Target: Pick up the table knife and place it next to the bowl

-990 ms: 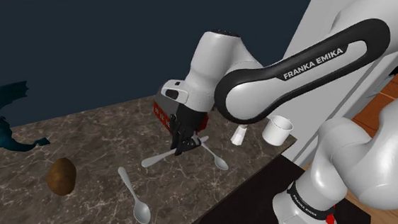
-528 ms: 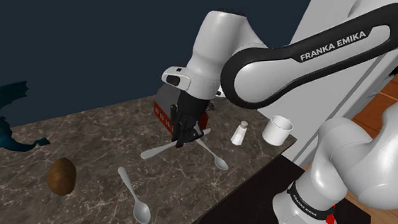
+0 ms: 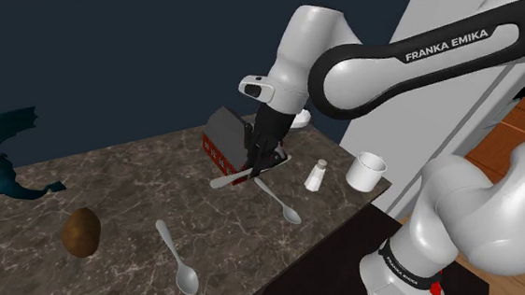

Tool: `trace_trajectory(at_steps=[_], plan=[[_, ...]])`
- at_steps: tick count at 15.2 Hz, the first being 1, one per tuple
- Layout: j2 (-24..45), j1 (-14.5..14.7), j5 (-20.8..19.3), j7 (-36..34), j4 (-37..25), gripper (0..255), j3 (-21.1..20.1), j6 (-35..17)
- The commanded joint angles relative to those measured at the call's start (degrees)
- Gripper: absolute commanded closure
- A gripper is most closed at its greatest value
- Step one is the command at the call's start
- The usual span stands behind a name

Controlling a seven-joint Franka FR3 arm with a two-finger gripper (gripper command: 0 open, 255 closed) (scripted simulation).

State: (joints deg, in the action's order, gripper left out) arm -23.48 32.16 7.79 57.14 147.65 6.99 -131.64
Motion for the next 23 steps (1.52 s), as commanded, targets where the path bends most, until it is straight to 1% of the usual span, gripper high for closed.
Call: trace_trajectory(at_steps=[1,6,12,18,21,22,23], plan=[[-1.74,-1.64,-1.00,3.21,1.21,255,2.41,0.93],[-4.33,-5.49,-3.71,10.15,2.48,255,7.92,3.08],[-4.96,-9.91,-6.92,18.84,1.55,255,14.89,5.56],[-2.79,-13.24,-9.09,27.97,-1.97,255,22.19,7.75],[-0.71,-14.30,-9.47,32.74,-4.63,255,25.99,8.76],[0.80,-14.71,-9.40,35.60,-6.43,255,28.23,9.33],[1.20,-14.60,-9.25,35.87,-5.96,255,28.48,8.50]])
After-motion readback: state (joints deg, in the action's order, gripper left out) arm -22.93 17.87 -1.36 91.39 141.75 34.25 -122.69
